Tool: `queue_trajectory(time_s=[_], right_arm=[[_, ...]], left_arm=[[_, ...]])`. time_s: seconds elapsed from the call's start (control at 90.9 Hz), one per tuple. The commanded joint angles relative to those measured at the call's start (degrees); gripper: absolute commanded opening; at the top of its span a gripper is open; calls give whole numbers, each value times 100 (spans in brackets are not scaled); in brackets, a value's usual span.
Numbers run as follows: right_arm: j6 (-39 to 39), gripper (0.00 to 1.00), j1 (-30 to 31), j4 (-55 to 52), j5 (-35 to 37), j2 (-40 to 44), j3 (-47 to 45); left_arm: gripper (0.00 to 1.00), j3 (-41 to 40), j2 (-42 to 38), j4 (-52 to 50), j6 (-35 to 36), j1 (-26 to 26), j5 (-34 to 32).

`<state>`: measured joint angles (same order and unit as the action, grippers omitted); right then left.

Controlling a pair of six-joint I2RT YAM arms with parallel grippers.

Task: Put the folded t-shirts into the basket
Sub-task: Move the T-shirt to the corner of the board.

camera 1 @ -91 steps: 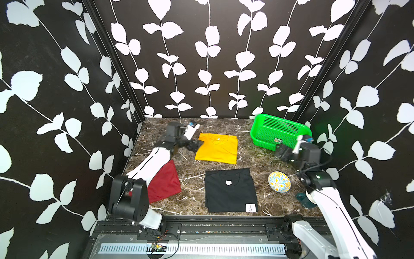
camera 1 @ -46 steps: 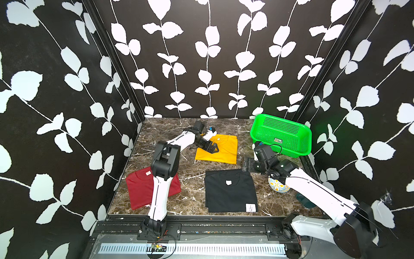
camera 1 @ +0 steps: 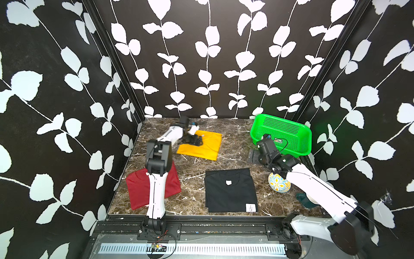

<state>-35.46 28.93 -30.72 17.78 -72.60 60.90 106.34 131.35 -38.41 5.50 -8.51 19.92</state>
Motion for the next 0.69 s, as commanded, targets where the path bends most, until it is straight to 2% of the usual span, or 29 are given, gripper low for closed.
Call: queue_trajectory(time_s=[0.0,0.286,0.374,0.528,0.682], right_arm=[[48,99,-407,380,-181,-487,448],[395,99,-1235,933,-1121,-2285,2020],[540,99,-1346,951,-1331,-2969,2630],[710,98,-1450,810,-1690,-4200,3766],[983,99,-1478,402,-1993,-5142,4822]], left_arm=[[95,-195,-169,-586,126,482,-518],[97,9,-126,-322,1181,997,-1812],[98,51,-40,-219,1282,1201,-2130],[98,184,25,-439,1026,1661,-1850],[98,-232,-420,-330,1036,1803,-1599]])
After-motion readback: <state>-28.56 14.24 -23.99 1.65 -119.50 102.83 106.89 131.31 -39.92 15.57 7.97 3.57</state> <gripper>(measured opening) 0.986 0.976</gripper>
